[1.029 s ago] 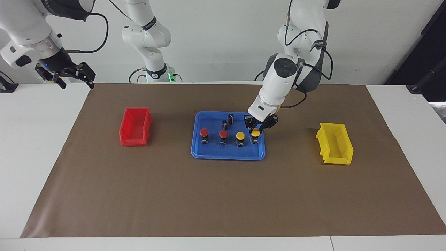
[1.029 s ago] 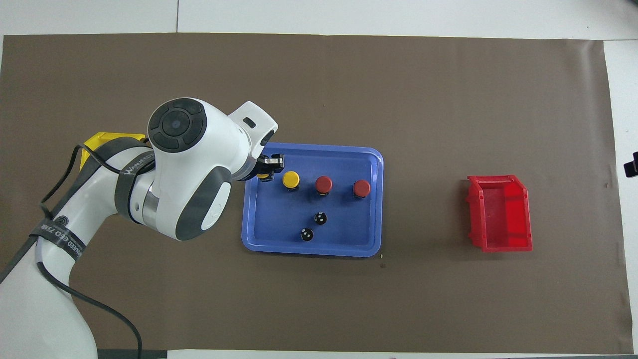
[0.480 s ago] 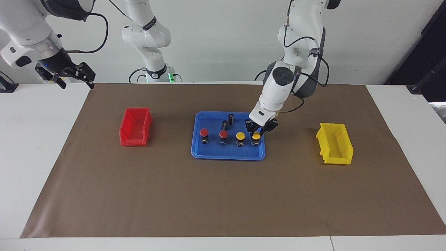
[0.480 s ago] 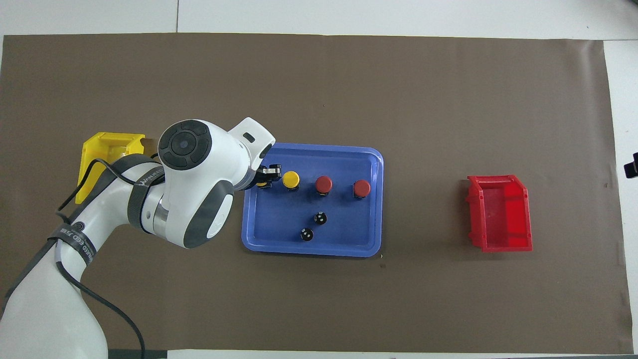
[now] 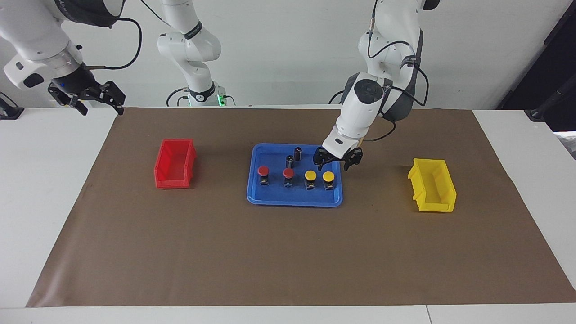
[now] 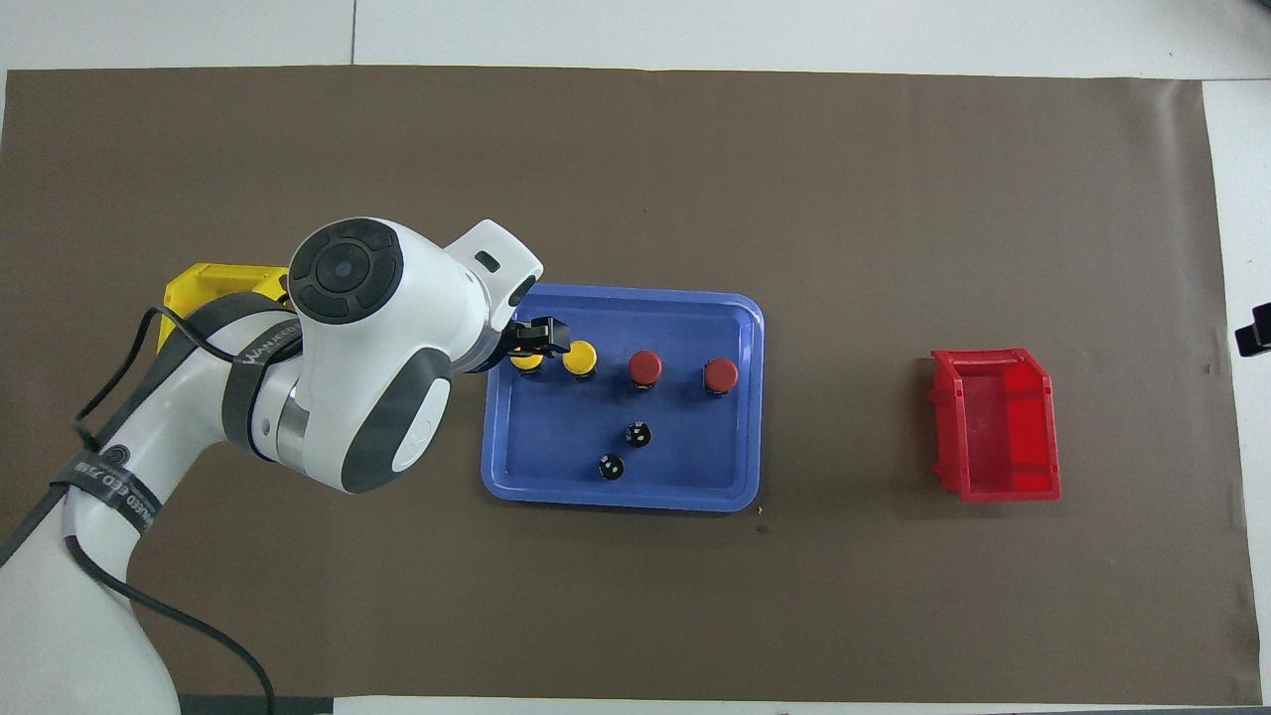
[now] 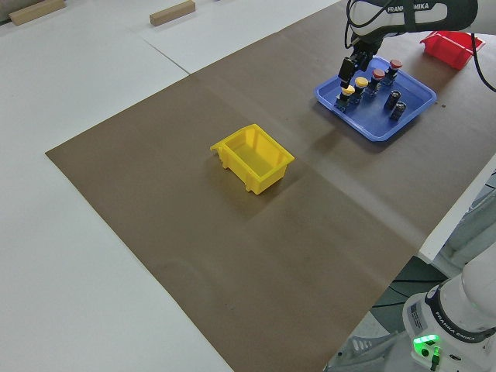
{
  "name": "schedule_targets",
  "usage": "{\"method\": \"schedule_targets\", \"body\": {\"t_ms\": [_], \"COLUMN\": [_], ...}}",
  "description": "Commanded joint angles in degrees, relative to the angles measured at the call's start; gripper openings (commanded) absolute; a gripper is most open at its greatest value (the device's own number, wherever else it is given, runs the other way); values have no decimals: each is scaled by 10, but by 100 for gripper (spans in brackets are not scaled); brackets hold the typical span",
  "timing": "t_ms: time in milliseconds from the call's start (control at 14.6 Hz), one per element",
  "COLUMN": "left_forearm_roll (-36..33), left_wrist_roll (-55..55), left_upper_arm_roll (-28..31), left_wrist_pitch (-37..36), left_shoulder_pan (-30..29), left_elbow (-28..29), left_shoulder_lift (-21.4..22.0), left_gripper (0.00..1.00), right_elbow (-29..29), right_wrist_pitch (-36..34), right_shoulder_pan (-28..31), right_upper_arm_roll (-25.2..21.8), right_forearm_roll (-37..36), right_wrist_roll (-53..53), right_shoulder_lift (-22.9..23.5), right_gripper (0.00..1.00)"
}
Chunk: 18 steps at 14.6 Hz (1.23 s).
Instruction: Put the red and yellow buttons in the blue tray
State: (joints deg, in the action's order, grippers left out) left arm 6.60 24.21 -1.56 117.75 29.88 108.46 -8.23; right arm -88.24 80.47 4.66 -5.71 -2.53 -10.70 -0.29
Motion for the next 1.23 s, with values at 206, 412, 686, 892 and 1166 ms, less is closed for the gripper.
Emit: {"method": "schedule_targets", "body": {"t_ms": [206, 412, 686, 892, 1166], "left_forearm_roll": [-15, -18, -49, -57, -55], "left_wrist_roll": [-193, -217, -254, -270, -286], "left_upper_arm_roll": [9, 12, 11, 14, 14], "left_wrist_pitch": [-157, -182, -246, -256, -239], "left_shoulder_pan": [-102, -161, -206, -227, -251], "left_elbow": [-83, -88, -162, -183, -178], "left_shoulder_lift": [67, 105, 99, 89, 90], "left_gripper": [100, 100, 100, 100, 100], "right_elbow": [-9, -9, -9, -8, -7], "right_wrist_pitch": [-13, -14, -14, -11, -10], "right_shoulder_pan": [2, 0, 0, 1, 1], "right_upper_arm_roll": [2, 3, 3, 3, 2], "right_forearm_roll": [4, 4, 4, 4, 5], "right_wrist_roll": [-6, -6, -5, -5, -4], "right_shoulder_lift": [-9, -9, -9, -9, -8], "right_gripper": [100, 100, 100, 100, 100]}}
